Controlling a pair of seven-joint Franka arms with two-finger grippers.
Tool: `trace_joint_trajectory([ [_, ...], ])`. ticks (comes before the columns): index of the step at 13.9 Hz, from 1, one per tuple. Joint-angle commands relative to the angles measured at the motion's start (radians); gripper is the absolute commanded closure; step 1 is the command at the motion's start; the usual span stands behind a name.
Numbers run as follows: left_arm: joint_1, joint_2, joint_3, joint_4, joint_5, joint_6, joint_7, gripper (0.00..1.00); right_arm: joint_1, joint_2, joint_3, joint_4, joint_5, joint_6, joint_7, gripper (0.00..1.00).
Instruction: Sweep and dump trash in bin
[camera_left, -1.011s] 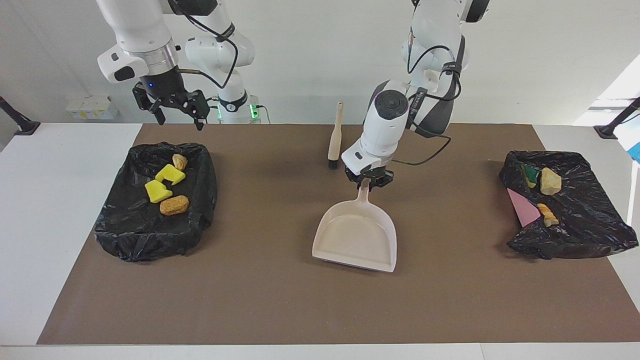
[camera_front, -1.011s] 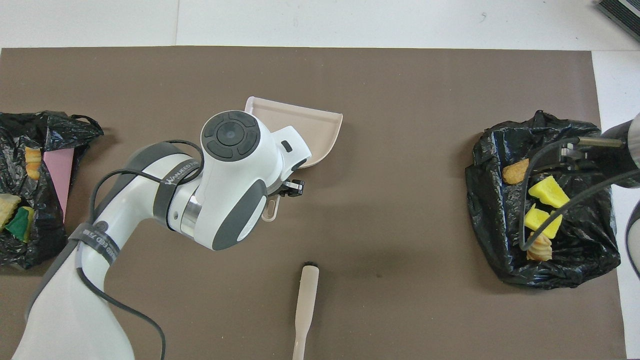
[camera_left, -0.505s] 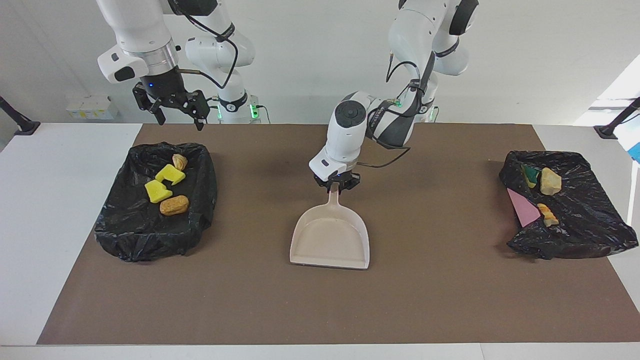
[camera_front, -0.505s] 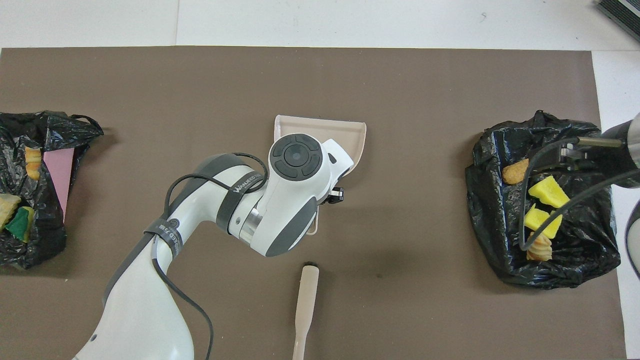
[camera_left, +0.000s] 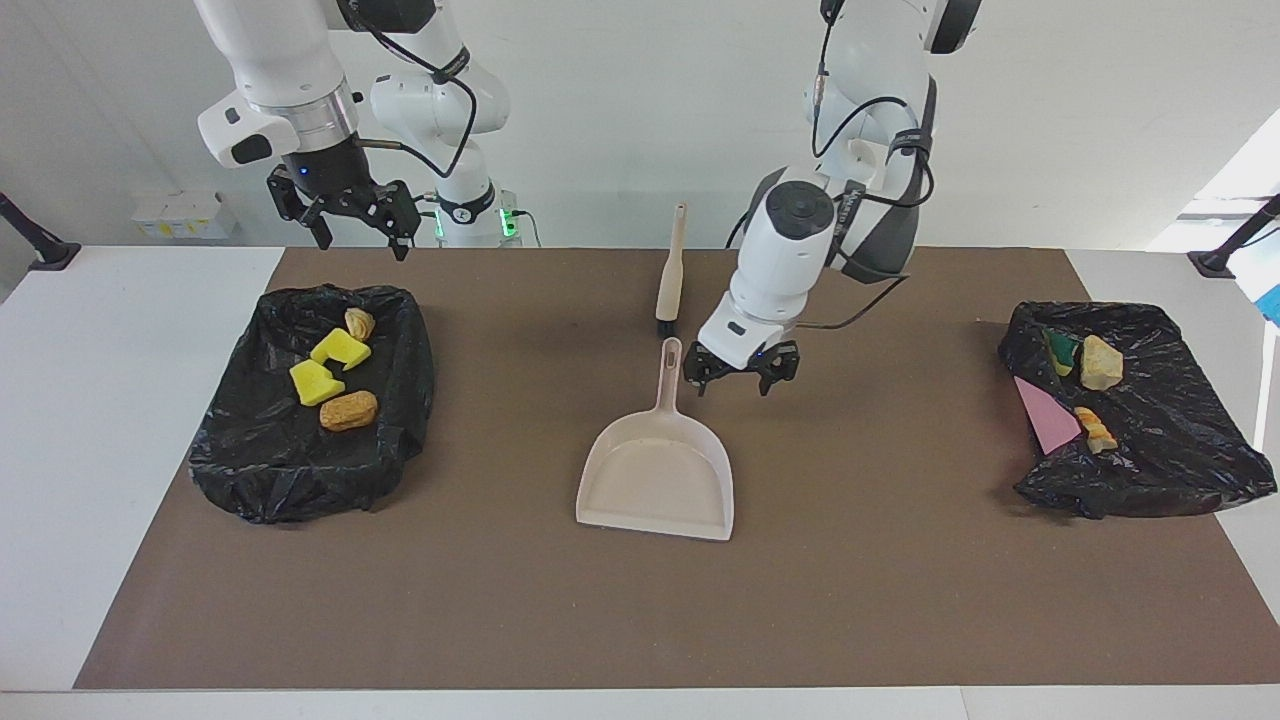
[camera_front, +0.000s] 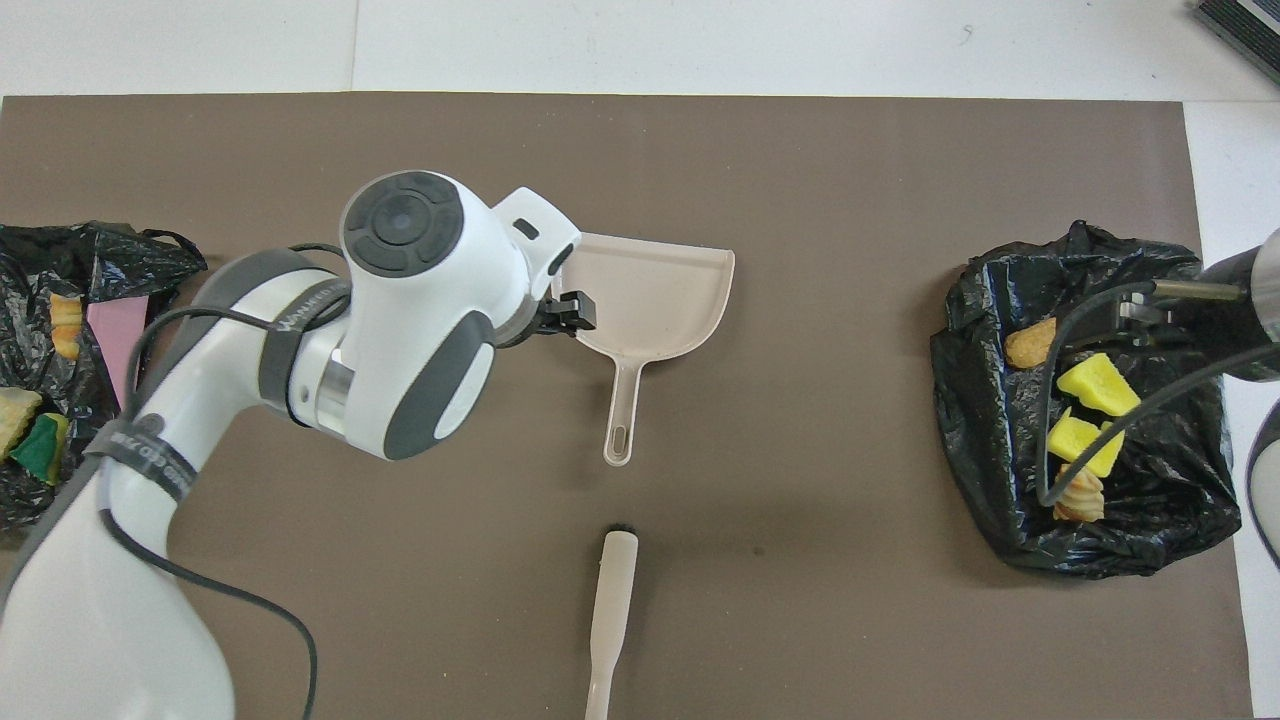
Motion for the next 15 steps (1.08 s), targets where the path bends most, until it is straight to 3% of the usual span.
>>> trace_joint_trajectory([
  [1, 0.106, -0.042, -0.011, -0.007, 0.01, -0.037, 0.056, 0.0, -0.016, -0.028, 0.005, -0.036, 0.014, 0.02, -0.038, 0.0],
  [10, 0.394, -0.213, -0.009, -0.012, 0.011, -0.234, 0.47, 0.0, -0.016, -0.028, 0.003, -0.036, 0.014, 0.022, -0.036, 0.0],
  [15, 0.445, -0.287, -0.006, -0.01, 0.013, -0.329, 0.546, 0.0, -0.017, -0.025, 0.003, -0.03, 0.014, 0.02, -0.036, 0.0],
])
